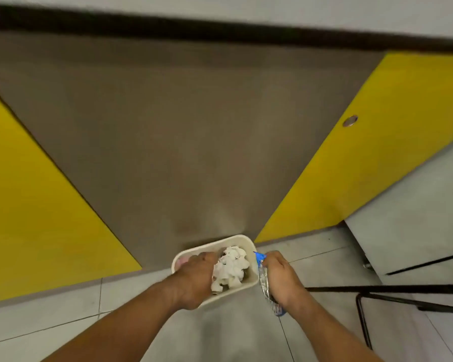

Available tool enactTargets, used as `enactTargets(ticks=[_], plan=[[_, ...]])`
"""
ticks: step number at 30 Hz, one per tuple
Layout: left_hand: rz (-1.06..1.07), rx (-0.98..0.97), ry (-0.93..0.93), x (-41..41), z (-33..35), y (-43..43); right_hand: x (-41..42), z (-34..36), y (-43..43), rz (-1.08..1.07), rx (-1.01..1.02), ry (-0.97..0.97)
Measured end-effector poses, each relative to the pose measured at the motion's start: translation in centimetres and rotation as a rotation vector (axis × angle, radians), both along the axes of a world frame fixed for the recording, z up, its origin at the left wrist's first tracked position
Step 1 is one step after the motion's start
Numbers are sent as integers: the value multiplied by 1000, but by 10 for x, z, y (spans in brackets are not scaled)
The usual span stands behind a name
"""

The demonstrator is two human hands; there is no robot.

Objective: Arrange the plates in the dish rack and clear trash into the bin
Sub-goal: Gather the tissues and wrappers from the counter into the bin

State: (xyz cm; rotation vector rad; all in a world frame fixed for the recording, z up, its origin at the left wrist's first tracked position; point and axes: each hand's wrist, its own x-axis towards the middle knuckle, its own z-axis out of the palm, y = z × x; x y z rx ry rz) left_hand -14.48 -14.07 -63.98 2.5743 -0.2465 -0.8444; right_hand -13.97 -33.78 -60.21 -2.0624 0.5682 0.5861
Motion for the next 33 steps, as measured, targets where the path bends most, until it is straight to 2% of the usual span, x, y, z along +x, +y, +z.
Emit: enactTargets(ticks=[3, 7, 11, 15, 17, 19, 23, 26, 27, 30, 33], plan=[[-24, 12, -112, 9, -48, -5, 10, -48, -1, -2, 11, 21], [-63, 19, -186, 24, -116, -13, 26, -93, 0, 168, -22, -51], [-81, 332, -145, 28, -164, -20, 41, -119, -2, 353, -77, -164], [97, 111, -64, 26, -166, -21, 56, -132, 4, 322, 22, -335], [50, 122, -60, 26, -164, -12, 62, -140, 12, 272, 45, -375], [38, 80, -58, 28, -154, -1, 65, -153, 19, 286, -34, -407], [114, 38, -153, 36, -132, 24, 65, -188, 30, 518, -232, -380], [166, 53, -202, 38, -121, 32, 66, -203, 31, 868, -569, -338], [188, 57, -211, 38, -123, 33, 67, -206, 31, 896, -617, -298], [241, 73, -232, 34, -127, 28, 71, -214, 38, 864, -568, -165], [275, 87, -226, 30, -133, 23, 72, -220, 48, 950, -569, -152]])
